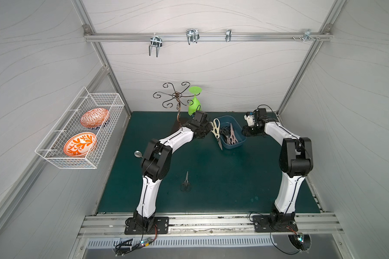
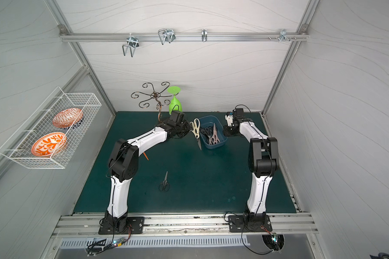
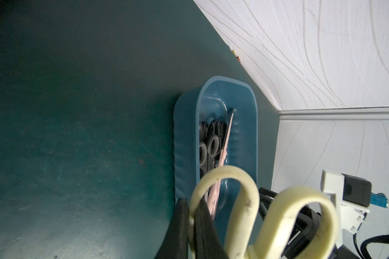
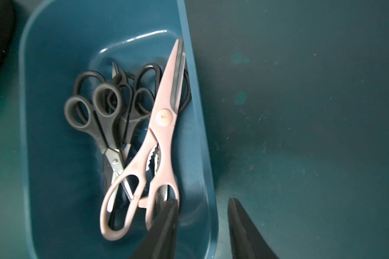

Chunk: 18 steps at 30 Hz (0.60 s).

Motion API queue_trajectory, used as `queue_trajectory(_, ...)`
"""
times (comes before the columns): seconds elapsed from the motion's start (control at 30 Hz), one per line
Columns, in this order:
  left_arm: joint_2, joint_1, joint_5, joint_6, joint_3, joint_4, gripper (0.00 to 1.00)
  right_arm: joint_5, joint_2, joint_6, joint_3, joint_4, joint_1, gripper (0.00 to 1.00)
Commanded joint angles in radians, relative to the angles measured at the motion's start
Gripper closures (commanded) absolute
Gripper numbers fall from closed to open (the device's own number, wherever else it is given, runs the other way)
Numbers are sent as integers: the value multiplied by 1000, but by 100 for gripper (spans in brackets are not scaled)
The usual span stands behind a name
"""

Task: Put the scissors into the storage box
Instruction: Move the storage box to the center of the board.

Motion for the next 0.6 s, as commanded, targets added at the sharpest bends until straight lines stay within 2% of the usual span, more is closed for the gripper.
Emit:
queue_trajectory(0.0,-34,10,17,21,13,46,100,4,28,-16,25,-22,6,65)
queue_trajectory(0.17,-45,15,20,27,6,50,100,20,36,-24,19,-27,21,82)
queue_trajectory(0.37,-46,18,20,34,2,50,100,37,3,-29,-20,-19,59,95)
queue_trajectory(0.57,-48,24,24,36,-8,51,100,62,-49,3,-80,-42,108,95)
